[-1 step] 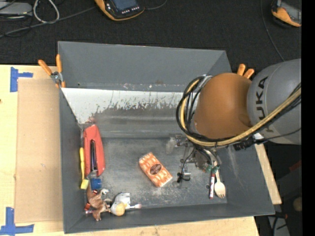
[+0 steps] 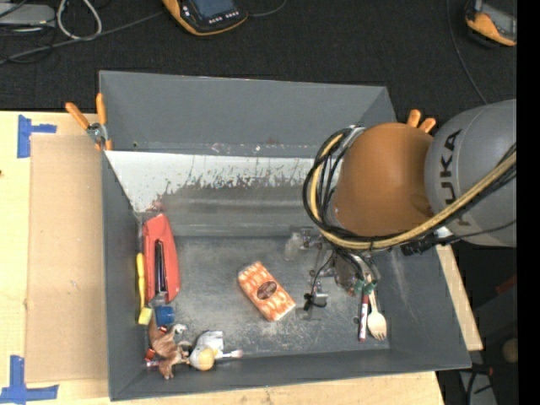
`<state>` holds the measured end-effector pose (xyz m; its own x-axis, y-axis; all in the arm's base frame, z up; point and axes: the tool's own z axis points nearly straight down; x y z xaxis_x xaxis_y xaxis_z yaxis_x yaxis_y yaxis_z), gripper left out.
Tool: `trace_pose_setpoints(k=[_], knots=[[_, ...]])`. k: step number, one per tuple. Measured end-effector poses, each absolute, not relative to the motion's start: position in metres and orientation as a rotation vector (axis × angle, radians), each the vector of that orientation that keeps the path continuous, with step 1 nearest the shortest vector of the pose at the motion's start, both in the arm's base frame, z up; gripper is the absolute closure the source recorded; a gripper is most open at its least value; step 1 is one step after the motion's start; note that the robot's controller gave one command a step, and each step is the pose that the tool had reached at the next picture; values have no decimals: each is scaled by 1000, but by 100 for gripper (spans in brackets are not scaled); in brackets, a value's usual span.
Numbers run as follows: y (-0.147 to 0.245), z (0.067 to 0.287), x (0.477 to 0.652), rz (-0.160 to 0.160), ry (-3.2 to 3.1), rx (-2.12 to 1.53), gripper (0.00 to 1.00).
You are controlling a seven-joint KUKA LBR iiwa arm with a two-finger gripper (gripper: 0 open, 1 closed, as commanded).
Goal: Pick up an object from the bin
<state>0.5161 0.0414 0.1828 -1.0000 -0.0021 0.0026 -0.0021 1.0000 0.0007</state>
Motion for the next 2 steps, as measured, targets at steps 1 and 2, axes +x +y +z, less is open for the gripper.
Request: trace_pose_setpoints(k=[1,2], knots=[[40,106,515,-2,-3140,34,0],[30,68,509,-4,-3149,-6,0]])
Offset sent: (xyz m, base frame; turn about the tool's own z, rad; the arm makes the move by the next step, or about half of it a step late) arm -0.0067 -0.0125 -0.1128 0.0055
